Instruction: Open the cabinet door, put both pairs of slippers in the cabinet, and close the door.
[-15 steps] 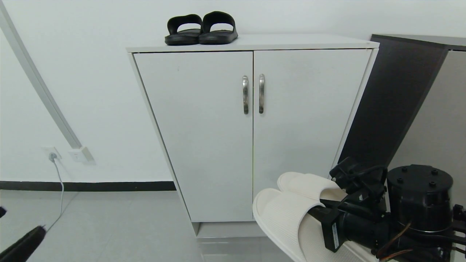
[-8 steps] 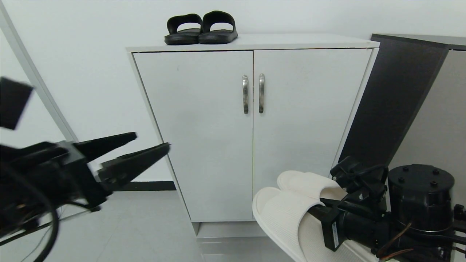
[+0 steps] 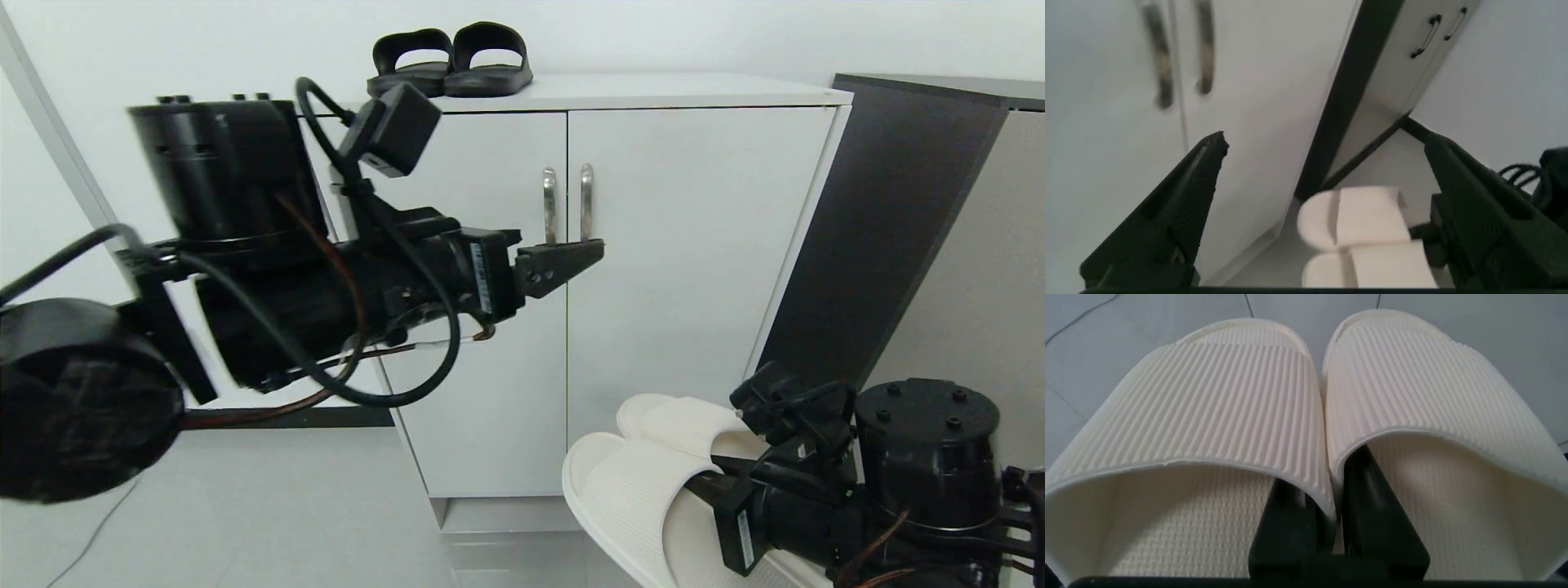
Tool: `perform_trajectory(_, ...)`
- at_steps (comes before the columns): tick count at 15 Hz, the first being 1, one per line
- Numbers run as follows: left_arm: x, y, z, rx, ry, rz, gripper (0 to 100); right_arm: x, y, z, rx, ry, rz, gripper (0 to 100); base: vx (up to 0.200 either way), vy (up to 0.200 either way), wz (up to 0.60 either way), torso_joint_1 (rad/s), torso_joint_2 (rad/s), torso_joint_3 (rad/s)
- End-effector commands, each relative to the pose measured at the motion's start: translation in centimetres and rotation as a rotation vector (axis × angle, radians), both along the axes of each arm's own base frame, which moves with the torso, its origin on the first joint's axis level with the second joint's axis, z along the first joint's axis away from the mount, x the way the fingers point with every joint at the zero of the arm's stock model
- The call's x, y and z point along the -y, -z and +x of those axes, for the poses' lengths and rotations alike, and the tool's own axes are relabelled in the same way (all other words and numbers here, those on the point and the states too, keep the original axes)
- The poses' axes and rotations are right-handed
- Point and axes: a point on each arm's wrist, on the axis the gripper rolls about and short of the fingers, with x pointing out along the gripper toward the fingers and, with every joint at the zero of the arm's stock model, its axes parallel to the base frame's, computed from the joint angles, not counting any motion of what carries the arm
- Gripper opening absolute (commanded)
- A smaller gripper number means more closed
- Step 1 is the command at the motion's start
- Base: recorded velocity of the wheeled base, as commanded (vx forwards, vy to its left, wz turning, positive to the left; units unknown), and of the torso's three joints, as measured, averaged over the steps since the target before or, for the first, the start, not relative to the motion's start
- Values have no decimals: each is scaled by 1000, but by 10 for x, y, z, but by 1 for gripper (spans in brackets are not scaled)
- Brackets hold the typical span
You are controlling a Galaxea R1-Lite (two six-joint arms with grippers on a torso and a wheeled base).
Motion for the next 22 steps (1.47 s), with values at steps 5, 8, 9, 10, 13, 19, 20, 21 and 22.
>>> perform_trajectory(5, 41, 4, 55, -52, 130, -43, 100, -5, 3, -3, -10, -21, -9, 0, 0, 0, 0, 0, 0, 0)
perform_trajectory(8, 29, -18, 66, -105, 216, -124, 100, -5, 4, -3, -10, -23, -11, 0, 0, 0, 0, 0, 0, 0)
perform_trajectory(9, 31, -17, 71, -113, 210, -120, 100, -5, 4, -3, -12, -24, -11, 0, 0, 0, 0, 0, 0, 0)
perform_trajectory(10, 32, -18, 76, -116, 204, -120, 100, -5, 4, -3, -12, -24, -11, 0, 0, 0, 0, 0, 0, 0)
perform_trajectory(13, 40, -14, 91, -123, 131, -120, 100, -5, 4, -3, -11, -24, -10, 0, 0, 0, 0, 0, 0, 0)
perform_trajectory(19, 39, -4, 119, -126, 57, -124, 100, -6, 5, -2, -13, -25, -14, 0, 0, 0, 0, 0, 0, 0)
perform_trajectory(20, 40, -1, 127, -128, 50, -123, 100, -6, 5, -2, -14, -24, -13, 0, 0, 0, 0, 0, 0, 0)
perform_trajectory(21, 41, 2, 131, -141, 47, -116, 100, -6, 6, -2, -15, -24, -14, 0, 0, 0, 0, 0, 0, 0)
perform_trajectory(22, 44, 4, 133, -151, 47, -111, 100, -7, 7, -2, -18, -24, -18, 0, 0, 0, 0, 0, 0, 0)
